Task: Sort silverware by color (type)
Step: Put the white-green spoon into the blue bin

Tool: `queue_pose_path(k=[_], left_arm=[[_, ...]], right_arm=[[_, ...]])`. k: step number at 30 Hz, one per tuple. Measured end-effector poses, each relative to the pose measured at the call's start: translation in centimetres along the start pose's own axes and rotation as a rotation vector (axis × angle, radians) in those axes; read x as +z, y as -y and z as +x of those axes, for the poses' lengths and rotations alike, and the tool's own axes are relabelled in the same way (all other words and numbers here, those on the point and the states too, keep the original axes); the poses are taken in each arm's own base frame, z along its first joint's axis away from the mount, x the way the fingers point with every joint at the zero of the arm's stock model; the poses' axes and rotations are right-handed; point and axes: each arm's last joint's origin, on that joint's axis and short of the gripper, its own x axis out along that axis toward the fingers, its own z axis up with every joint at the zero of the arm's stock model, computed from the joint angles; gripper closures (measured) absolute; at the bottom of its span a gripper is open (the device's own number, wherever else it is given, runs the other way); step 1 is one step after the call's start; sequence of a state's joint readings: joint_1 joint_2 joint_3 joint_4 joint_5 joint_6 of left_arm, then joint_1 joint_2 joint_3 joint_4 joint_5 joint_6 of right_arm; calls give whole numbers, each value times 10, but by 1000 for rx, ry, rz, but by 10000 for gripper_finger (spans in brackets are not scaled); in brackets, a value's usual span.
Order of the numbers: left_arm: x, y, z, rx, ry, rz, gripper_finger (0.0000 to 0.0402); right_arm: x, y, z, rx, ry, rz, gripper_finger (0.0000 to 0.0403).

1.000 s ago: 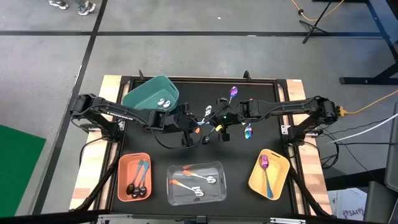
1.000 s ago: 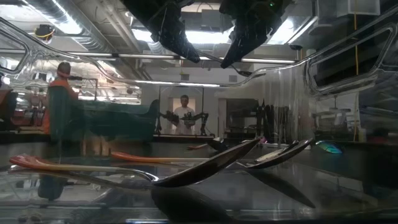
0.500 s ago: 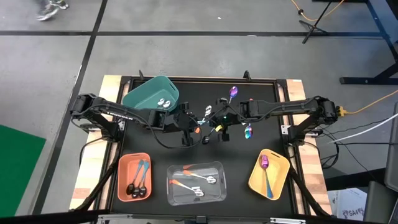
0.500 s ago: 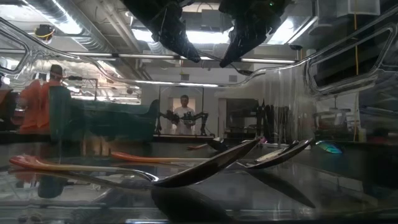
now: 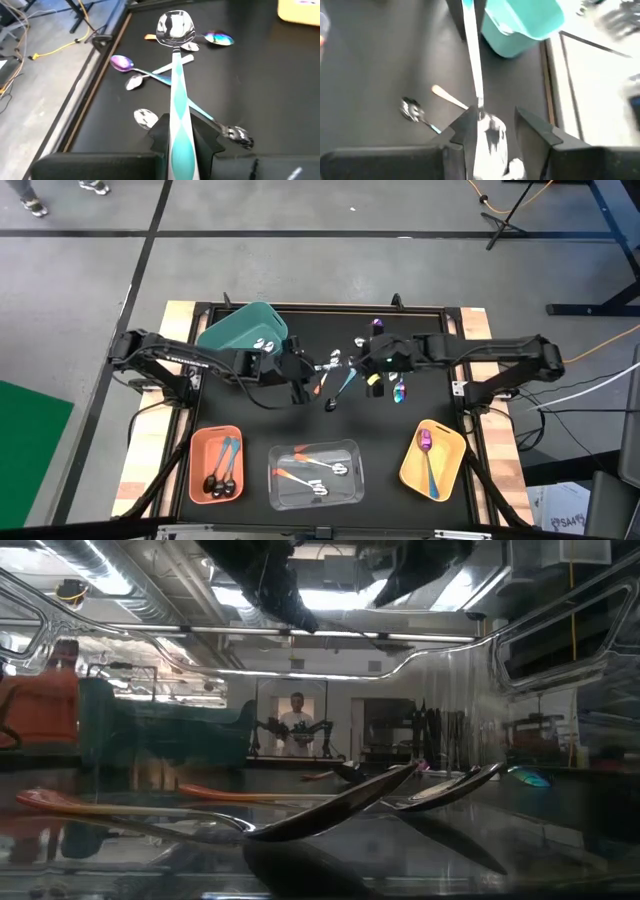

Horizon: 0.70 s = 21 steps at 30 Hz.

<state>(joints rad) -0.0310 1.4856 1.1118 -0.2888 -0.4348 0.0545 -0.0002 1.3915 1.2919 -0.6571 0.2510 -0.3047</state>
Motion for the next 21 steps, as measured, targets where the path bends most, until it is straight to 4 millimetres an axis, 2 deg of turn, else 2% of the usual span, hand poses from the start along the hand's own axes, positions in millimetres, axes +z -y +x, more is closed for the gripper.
queue_pose_path(k=[4, 9, 16, 21], left_arm=[[4, -17, -14, 28, 21, -32, 365], [5, -44, -41, 71, 41, -87, 365], [-11, -76, -82, 148, -37, -223, 365], [-30, -88, -103, 186, -153, -319, 365]], right_arm=[[-5, 8, -18, -71, -6, -6, 285], [-9, 18, -33, -90, 13, 19, 285], [-17, 34, -34, -130, -18, 63, 285], [-24, 45, -31, -85, -30, 97, 285]])
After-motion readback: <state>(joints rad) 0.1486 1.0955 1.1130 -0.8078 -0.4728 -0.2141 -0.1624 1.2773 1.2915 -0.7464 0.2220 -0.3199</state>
